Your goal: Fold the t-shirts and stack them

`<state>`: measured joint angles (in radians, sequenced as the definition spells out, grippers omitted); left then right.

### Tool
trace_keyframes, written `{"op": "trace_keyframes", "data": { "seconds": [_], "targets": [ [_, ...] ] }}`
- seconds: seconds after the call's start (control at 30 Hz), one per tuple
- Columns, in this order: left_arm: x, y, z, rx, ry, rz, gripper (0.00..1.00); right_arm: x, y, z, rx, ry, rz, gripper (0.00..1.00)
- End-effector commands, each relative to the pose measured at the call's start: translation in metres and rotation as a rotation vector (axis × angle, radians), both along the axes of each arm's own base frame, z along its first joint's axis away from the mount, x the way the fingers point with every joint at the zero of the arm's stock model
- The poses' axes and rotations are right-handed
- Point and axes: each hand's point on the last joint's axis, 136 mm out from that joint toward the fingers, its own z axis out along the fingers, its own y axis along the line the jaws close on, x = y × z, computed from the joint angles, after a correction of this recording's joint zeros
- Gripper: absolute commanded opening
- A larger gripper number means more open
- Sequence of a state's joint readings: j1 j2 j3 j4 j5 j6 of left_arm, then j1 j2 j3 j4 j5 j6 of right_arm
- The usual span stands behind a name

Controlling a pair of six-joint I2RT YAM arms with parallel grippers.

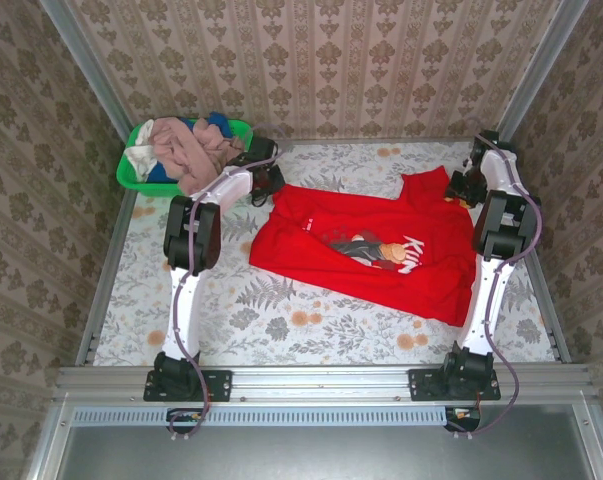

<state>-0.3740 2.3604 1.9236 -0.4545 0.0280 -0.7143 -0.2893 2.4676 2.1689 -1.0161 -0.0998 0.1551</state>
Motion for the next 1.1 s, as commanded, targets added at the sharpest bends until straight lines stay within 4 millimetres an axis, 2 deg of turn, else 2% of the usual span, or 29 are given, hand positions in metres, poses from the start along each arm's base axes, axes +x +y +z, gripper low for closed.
{"op": "trace_keyframes", "data": {
  "seconds": [0.0,0.1,0.2,0.23,0.33,0.43,0.53,0.73,0.9,1.07],
  "targets": [
    [0.007,0.0,0.02,-0.027,-0.042,0.001,0.0,-0.026,0.006,-0.003,-0.039,0.101,0.05,0.41],
    [0.007,0.0,0.018,-0.031,-0.039,0.003,0.0,-0.029,0.008,-0.006,-0.041,0.108,0.065,0.29],
    [0.007,-0.002,0.018,-0.042,-0.042,0.0,0.0,-0.028,0.009,-0.01,-0.033,0.115,0.069,0.02],
    [0.007,-0.001,0.019,-0.042,-0.044,-0.001,0.0,-0.027,0.009,-0.009,-0.031,0.111,0.069,0.0],
    [0.009,-0.003,0.025,-0.052,-0.061,-0.016,0.0,-0.018,0.011,0.006,-0.033,0.05,0.059,0.0],
    [0.013,-0.005,0.037,-0.075,-0.091,-0.036,0.0,-0.006,0.012,0.035,-0.042,-0.061,0.044,0.0],
    [0.017,-0.005,0.055,-0.137,-0.13,-0.067,0.0,-0.004,0.014,0.063,-0.057,-0.15,0.034,0.0],
    [0.021,-0.009,0.099,-0.214,-0.227,-0.164,0.0,-0.025,0.023,0.109,-0.064,-0.277,0.006,0.0],
    [0.017,-0.013,0.115,-0.234,-0.24,-0.239,0.0,-0.053,0.029,0.137,-0.085,-0.36,-0.022,0.0],
    [0.01,-0.025,0.129,-0.282,-0.269,-0.303,0.0,-0.076,0.035,0.16,-0.095,-0.406,-0.022,0.0]
  ]
}}
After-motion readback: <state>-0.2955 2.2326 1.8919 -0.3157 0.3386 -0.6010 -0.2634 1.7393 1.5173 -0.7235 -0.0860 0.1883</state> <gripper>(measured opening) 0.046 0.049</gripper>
